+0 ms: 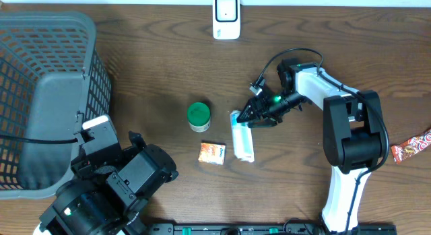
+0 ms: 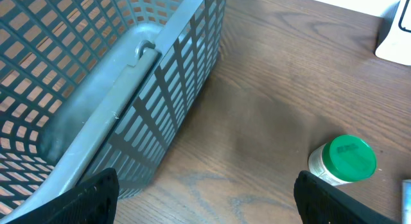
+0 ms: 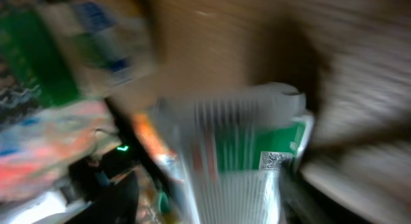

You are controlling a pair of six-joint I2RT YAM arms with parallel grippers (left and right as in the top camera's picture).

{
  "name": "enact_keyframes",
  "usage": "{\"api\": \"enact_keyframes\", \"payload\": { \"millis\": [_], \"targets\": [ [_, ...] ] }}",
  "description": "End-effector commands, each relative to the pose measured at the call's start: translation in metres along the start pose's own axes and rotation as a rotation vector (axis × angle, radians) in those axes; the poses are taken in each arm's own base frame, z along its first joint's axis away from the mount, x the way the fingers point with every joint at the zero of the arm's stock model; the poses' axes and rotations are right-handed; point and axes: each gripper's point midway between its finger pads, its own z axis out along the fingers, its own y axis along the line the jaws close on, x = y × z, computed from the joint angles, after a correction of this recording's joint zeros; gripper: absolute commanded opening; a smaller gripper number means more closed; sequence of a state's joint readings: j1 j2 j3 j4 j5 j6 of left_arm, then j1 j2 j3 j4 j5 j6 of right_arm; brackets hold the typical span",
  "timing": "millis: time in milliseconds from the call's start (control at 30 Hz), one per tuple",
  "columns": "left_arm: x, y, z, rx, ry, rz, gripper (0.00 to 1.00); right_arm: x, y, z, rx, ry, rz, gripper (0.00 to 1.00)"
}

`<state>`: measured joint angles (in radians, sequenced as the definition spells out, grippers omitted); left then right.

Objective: Scan the item barcode

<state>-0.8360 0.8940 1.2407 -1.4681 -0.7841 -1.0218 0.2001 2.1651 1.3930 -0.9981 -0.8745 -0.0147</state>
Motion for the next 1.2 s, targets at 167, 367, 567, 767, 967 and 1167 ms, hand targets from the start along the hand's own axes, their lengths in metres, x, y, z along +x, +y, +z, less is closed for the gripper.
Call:
{"api": "enact_keyframes", "payload": {
  "millis": [167, 367, 567, 767, 967, 1167],
  "targets": [
    [-0.001, 0.002, 0.0, -0.007, -0.007, -0.007, 0.85, -0.007, -0.026, -0.012, 0.187, -0.044, 0.036, 0.65],
    [-0.001, 0.002, 0.0, -0.008, -0.007, -0.007, 0.85, -0.01, -0.035, -0.015, 0.235, -0.055, 0.036, 0.64],
    [-0.001, 0.002, 0.0, -0.008, -0.007, -0.007, 0.85, 0.002, -0.095, -0.046, 0.61, -0.071, 0.198, 0.64],
    [-0.001, 0.002, 0.0, -0.008, -0.007, -0.007, 0.85, 0.004, -0.102, -0.084, 0.711, -0.165, 0.297, 0.63],
    [-0.001, 0.002, 0.0, -0.008, -0.007, -0.007, 0.85, 0.014, -0.072, -0.099, 0.682, -0.195, 0.265, 0.68],
    [-0.001, 0.002, 0.0, -0.008, -0.007, -0.007, 0.85, 0.025, -0.032, -0.094, 0.644, -0.197, 0.196, 0.94]
  ]
}}
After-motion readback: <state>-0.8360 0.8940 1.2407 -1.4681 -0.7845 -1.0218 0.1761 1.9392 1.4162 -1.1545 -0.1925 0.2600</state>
